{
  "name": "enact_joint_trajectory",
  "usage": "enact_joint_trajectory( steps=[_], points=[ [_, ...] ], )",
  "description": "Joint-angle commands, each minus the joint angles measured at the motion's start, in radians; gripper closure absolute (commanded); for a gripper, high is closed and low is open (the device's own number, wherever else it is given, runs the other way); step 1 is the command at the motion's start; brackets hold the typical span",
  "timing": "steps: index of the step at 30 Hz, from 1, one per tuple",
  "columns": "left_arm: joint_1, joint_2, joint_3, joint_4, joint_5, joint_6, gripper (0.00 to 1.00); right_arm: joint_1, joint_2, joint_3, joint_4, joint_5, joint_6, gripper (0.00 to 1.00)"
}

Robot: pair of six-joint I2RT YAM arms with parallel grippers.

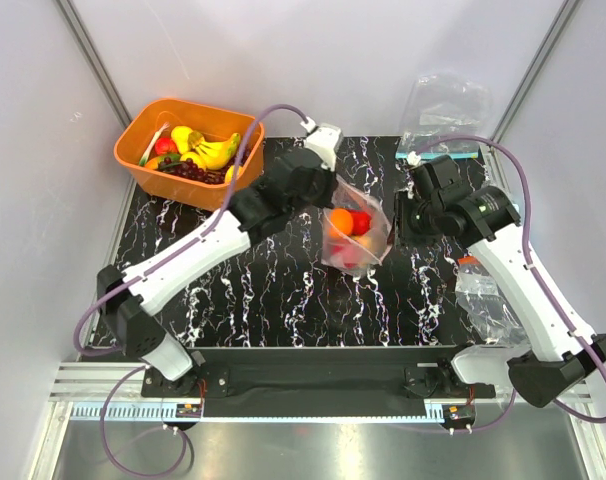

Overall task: Place the food in the zip-top bag and seal the zipper
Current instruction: Adjust the zipper food storage bag at the center of the board.

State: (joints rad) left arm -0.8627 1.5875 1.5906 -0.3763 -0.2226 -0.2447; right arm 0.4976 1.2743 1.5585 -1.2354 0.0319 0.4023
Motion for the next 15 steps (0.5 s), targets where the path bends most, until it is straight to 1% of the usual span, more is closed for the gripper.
enact_joint_trajectory(
  steps=[1, 2, 3, 7, 15],
  points=[
    [0.017, -0.086, -0.009, 0.042, -0.017, 0.019, 0.98, 0.012, -0.039, -0.096, 0.072, -0.081, 0.006, 0.54],
    [0.021, -0.099, -0.030, 0.087, -0.015, 0.019, 0.98, 0.016, -0.038, -0.119, 0.100, -0.087, 0.024, 0.52],
    [0.022, -0.101, -0.043, 0.097, -0.012, 0.012, 0.98, 0.021, -0.035, -0.139, 0.147, -0.089, 0.033, 0.51],
    [0.056, -0.103, -0.052, 0.086, 0.049, -0.010, 0.98, 0.038, -0.029, -0.213, 0.234, -0.086, 0.064, 0.49],
    [0.102, -0.116, -0.061, 0.065, 0.108, -0.025, 0.96, 0.044, 0.000, -0.207, 0.324, -0.105, 0.066, 0.48]
  ],
)
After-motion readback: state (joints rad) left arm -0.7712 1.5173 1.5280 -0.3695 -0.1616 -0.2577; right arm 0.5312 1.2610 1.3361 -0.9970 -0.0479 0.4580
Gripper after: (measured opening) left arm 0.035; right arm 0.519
